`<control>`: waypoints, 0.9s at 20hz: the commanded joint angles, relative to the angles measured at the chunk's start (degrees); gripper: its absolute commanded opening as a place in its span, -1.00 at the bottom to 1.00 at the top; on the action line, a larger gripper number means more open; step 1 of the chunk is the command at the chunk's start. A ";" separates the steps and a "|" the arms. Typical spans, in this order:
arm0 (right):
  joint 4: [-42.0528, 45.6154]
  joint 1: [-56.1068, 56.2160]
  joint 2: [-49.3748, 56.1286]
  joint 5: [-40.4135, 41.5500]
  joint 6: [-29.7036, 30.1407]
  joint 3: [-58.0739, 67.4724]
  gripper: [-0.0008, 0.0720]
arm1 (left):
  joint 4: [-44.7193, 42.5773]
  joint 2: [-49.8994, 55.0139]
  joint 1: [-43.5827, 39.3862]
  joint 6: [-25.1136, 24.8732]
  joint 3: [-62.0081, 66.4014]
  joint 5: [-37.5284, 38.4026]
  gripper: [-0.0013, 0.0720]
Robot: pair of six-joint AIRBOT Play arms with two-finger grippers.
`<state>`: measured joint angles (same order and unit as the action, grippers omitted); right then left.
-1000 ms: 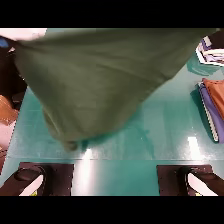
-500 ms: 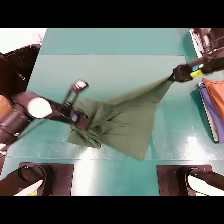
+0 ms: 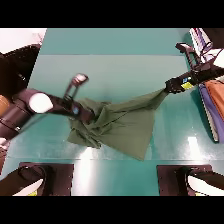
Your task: Fold the shirts.
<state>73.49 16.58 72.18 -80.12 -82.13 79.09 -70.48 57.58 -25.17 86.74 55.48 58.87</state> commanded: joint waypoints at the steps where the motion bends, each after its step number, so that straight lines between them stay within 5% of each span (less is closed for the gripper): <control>1: -0.02 0.07 -0.02 0.55 0.00 -0.37 -0.93 | -3.34 0.11 13.27 -0.26 4.85 -0.44 0.42; 6: -0.02 0.07 -0.02 3.04 -0.02 -0.37 -0.93 | 1.68 7.61 28.24 -3.56 3.10 0.20 0.42; 12: -0.02 0.07 -0.02 3.23 -0.02 -0.37 -0.93 | 17.73 22.38 29.49 -13.88 2.84 -0.48 0.42; 18: -0.02 0.07 -0.02 3.17 -0.02 -0.37 -0.93 | 23.67 27.76 29.44 -14.78 2.84 -1.40 0.33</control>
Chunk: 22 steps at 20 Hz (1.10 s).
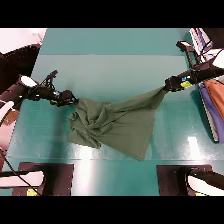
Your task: Fold the shirts.
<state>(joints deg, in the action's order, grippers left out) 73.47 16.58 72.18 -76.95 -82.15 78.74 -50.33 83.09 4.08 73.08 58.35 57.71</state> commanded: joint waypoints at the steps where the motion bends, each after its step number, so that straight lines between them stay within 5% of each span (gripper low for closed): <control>1: 0.00 0.07 -0.02 0.02 0.00 -0.02 -0.93 | 3.76 2.25 0.20 -1.11 0.00 -0.24 0.06; 3: 0.00 0.07 -0.02 0.04 0.00 -0.02 -0.93 | 3.89 2.25 0.20 -1.11 0.00 -0.28 -0.76; 4: 0.00 0.07 -0.02 0.02 0.00 -0.02 -0.93 | 3.98 2.23 0.20 -1.11 0.00 -0.35 -0.89; 9: 0.07 -1.01 -0.04 -1.73 0.07 4.85 -0.93 | 2.93 -5.07 0.20 -1.07 4.17 -0.28 -0.89; 17: 0.07 -6.93 -0.28 -9.49 0.13 39.39 -0.93 | -9.64 -30.75 0.20 0.70 33.38 0.09 -0.89; 22: 0.26 -7.43 -11.76 0.59 1.64 37.03 -0.93 | -11.23 -38.45 0.20 4.44 45.05 0.94 -0.89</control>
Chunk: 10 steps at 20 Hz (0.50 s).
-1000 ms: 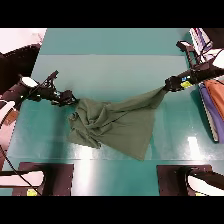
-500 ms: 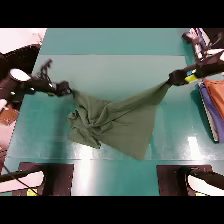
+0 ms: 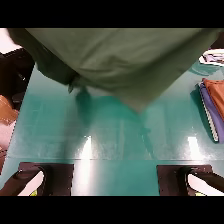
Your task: Fold the shirts.
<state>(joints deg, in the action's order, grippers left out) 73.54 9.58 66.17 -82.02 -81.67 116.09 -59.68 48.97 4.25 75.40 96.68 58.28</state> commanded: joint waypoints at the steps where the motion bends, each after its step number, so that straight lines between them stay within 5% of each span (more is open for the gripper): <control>1: 0.39 -0.46 -8.46 7.76 1.16 -2.08 -0.93 | -1.88 -4.96 0.02 3.04 8.68 1.27 -0.89; 5: 7.65 -0.44 -13.64 9.53 1.07 -1.49 -0.94 | -1.88 -4.94 0.02 5.22 16.50 2.47 -0.89; 10: 12.07 -0.44 -7.85 5.90 1.07 7.58 -0.94 | -2.60 -3.56 0.02 5.38 18.58 4.76 -0.89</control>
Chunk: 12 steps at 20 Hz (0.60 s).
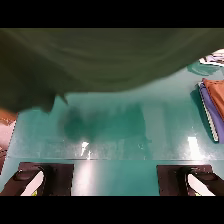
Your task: Fold the shirts.
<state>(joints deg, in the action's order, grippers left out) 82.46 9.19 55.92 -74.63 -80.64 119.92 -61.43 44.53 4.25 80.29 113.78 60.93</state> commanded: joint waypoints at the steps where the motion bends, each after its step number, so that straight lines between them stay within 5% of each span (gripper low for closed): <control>1: 3.13 -0.04 4.20 -1.60 0.07 3.37 -0.94 | -1.44 2.16 0.02 0.74 0.81 4.50 -0.89; 6: 3.06 -0.04 15.56 -2.80 0.11 -8.17 -0.93 | -1.57 13.09 0.02 0.90 -12.74 14.16 -0.89; 12: 3.02 0.02 35.82 -3.37 2.32 -12.66 -0.93 | -1.62 32.57 0.02 -2.71 -31.85 4.44 -0.89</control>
<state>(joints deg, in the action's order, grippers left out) 85.38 9.19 83.13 -77.54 -79.09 108.88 -63.18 68.53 4.23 80.14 88.58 70.35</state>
